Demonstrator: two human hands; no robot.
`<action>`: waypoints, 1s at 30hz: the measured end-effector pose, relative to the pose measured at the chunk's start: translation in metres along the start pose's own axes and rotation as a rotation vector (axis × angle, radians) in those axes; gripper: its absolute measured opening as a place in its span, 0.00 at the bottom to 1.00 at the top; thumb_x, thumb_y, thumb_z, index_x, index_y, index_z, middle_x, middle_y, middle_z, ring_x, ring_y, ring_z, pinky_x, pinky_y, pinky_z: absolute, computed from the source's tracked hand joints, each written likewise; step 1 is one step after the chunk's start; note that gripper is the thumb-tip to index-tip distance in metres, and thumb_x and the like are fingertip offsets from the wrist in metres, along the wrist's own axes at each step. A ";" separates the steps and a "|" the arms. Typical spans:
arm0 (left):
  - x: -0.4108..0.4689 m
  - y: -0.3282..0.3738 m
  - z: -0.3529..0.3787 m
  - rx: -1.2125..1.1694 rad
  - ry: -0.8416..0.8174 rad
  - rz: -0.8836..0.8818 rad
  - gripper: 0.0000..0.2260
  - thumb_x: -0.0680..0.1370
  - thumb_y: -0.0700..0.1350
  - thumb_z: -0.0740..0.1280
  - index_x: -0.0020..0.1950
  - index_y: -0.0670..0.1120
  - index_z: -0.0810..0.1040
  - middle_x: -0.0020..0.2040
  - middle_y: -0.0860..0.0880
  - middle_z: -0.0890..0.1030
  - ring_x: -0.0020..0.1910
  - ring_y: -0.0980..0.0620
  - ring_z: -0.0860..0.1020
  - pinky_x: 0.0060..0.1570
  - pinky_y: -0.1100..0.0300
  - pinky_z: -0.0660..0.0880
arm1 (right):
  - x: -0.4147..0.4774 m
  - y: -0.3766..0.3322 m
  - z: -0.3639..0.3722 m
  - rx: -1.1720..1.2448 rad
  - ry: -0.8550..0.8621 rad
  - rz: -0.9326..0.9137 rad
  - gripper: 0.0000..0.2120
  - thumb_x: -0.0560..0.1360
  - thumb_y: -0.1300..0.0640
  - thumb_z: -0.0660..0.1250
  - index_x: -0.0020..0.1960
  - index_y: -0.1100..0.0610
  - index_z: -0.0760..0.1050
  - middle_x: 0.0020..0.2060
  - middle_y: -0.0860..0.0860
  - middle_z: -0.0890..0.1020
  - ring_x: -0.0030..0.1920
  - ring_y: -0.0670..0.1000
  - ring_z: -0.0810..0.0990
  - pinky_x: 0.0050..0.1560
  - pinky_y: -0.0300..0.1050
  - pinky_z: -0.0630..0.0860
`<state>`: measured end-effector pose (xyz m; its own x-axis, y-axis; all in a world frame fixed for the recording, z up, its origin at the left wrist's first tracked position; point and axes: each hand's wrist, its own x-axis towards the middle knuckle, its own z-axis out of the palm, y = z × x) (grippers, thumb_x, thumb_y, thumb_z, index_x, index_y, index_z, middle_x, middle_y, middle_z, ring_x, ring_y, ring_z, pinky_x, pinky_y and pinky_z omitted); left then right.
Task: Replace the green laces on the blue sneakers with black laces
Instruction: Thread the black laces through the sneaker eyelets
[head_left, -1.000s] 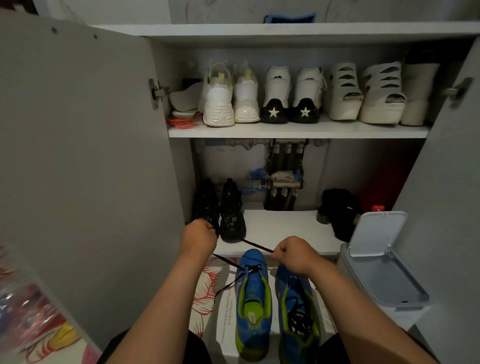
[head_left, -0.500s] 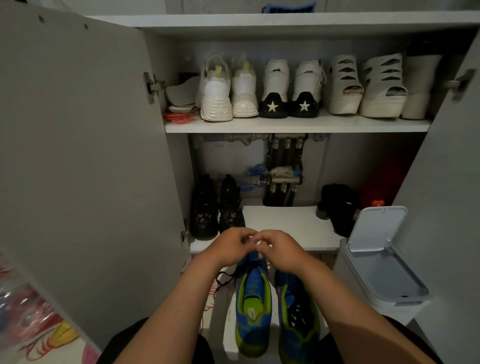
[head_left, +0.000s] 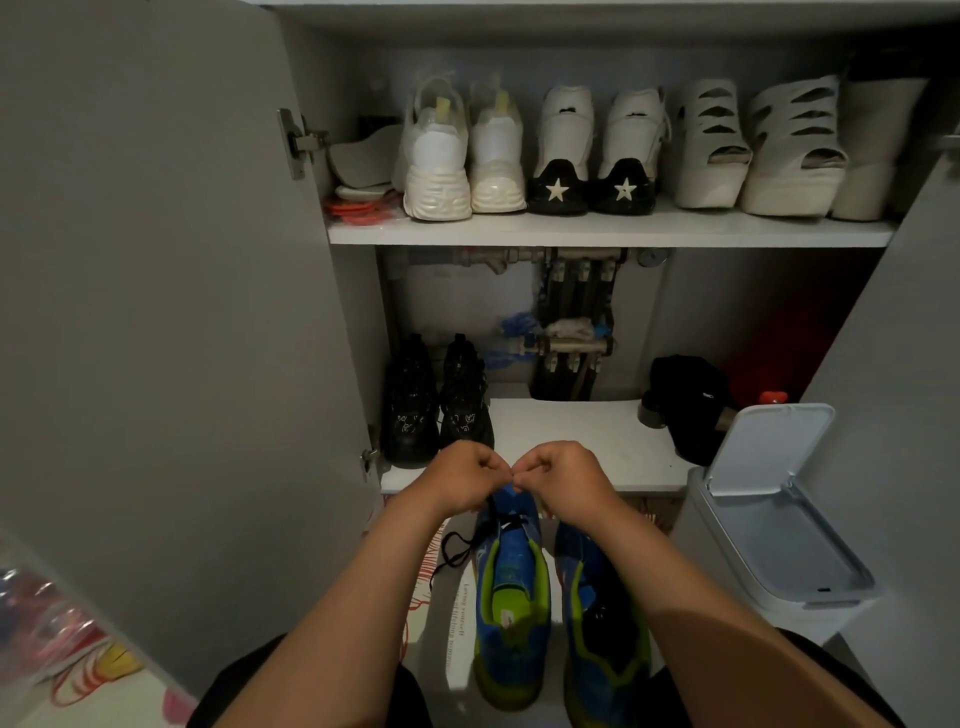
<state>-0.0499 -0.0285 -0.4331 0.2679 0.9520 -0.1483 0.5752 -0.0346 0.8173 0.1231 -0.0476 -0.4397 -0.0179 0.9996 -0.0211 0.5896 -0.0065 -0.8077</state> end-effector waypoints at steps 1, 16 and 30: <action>0.002 -0.002 0.001 -0.002 0.015 -0.002 0.06 0.76 0.44 0.70 0.40 0.51 0.84 0.38 0.49 0.84 0.37 0.51 0.82 0.42 0.51 0.82 | 0.002 0.002 0.002 -0.024 0.017 0.010 0.04 0.71 0.57 0.75 0.39 0.50 0.83 0.34 0.46 0.85 0.38 0.52 0.84 0.41 0.47 0.83; 0.011 -0.028 0.018 0.090 -0.048 -0.108 0.05 0.79 0.37 0.64 0.49 0.42 0.79 0.40 0.45 0.84 0.29 0.55 0.78 0.34 0.63 0.75 | 0.008 0.033 0.021 -0.410 -0.247 0.317 0.10 0.73 0.55 0.68 0.36 0.57 0.71 0.33 0.52 0.77 0.31 0.50 0.75 0.26 0.39 0.66; 0.011 -0.025 0.047 0.403 -0.070 -0.007 0.12 0.77 0.43 0.66 0.41 0.36 0.82 0.40 0.39 0.81 0.39 0.47 0.77 0.39 0.55 0.74 | 0.022 0.055 0.018 -0.169 -0.238 0.478 0.09 0.70 0.62 0.71 0.46 0.67 0.80 0.31 0.58 0.78 0.26 0.53 0.75 0.29 0.42 0.71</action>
<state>-0.0250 -0.0319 -0.4814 0.3072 0.9300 -0.2018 0.8303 -0.1583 0.5343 0.1407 -0.0269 -0.4957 0.1131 0.8525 -0.5103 0.6977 -0.4338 -0.5701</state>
